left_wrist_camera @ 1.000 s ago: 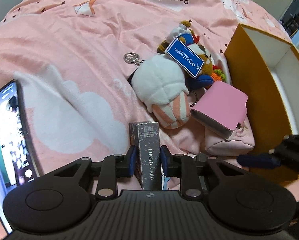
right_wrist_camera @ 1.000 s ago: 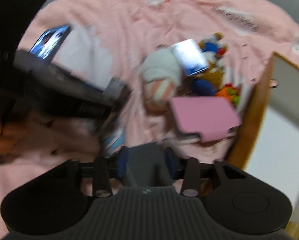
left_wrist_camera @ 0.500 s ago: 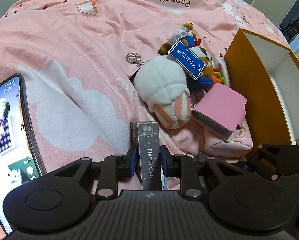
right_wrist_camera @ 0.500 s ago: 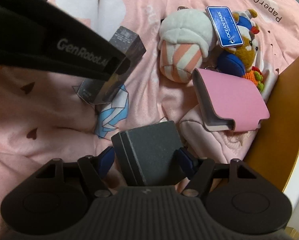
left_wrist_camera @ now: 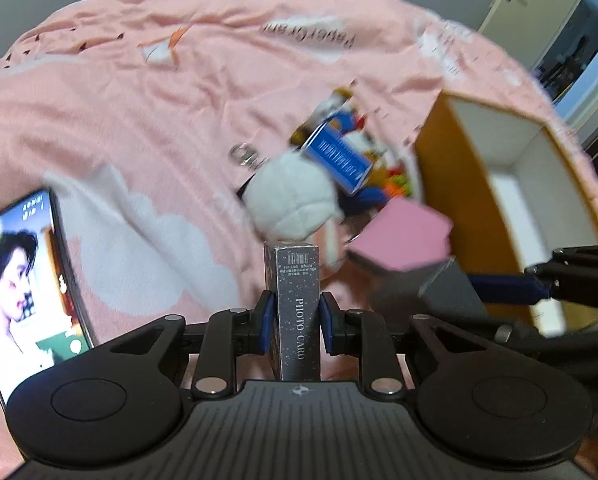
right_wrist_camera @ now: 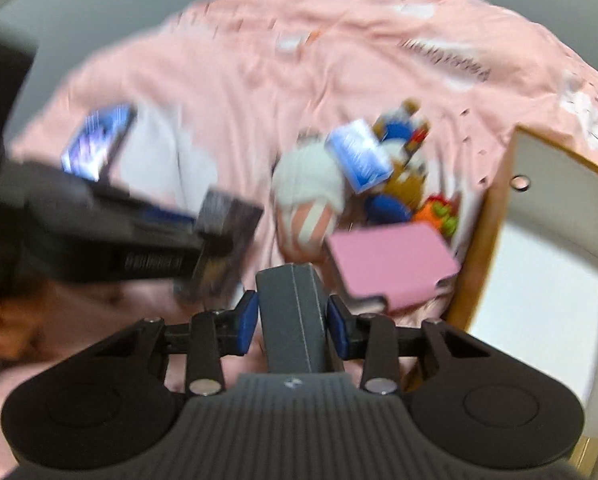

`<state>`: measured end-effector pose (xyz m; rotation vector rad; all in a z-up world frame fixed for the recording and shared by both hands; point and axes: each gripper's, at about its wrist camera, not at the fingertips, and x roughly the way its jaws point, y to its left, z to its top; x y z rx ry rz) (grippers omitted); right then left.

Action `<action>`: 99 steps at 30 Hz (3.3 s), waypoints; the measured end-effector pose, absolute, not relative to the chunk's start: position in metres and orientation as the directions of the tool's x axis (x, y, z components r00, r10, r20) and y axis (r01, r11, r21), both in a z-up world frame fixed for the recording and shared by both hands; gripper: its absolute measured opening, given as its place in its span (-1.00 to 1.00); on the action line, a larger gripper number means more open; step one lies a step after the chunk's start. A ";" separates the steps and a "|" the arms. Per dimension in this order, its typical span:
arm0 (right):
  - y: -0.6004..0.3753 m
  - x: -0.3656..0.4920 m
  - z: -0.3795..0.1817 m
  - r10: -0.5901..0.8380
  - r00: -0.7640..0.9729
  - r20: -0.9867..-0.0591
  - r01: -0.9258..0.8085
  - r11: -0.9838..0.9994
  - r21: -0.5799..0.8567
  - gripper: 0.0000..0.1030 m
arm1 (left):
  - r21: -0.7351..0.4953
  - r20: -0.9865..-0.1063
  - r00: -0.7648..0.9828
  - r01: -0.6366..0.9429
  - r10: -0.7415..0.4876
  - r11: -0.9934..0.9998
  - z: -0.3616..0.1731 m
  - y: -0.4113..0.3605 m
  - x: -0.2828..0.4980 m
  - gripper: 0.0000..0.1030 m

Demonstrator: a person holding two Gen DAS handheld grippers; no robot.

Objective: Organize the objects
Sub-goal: 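Carry the photo card pack and grey box into the orange box with both grippers, then move the left gripper to the pink wallet while the right gripper withdraws from the box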

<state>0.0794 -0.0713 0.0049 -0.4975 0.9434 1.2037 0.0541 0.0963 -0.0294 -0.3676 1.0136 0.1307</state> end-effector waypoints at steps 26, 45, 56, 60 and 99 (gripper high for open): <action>-0.204 0.224 0.006 0.584 0.288 -0.759 -0.523 0.760 0.387 -0.25 | -0.442 -0.809 0.417 0.034 -0.415 0.896 -0.020 -0.051 0.187 -0.49; -0.204 0.246 -0.043 0.599 0.149 -0.787 -0.442 0.752 0.489 -0.25 | -0.336 -0.898 0.320 -0.058 -0.301 0.940 -0.042 -0.056 0.199 -0.39; -0.193 0.239 -0.038 0.599 0.187 -0.779 -0.467 0.751 0.466 -0.25 | -0.473 -0.765 0.501 -0.012 -0.404 0.881 -0.009 -0.026 0.178 -0.03; -0.177 0.234 -0.030 0.573 0.235 -0.785 -0.516 0.758 0.399 -0.25 | -0.434 -0.745 0.570 -0.019 -0.347 0.900 0.004 -0.010 0.172 -0.03; -0.112 0.246 -0.032 0.509 0.183 -0.841 -0.579 0.747 0.326 -0.25 | -0.470 -0.752 0.608 -0.225 -0.254 0.853 -0.035 0.039 0.137 -0.05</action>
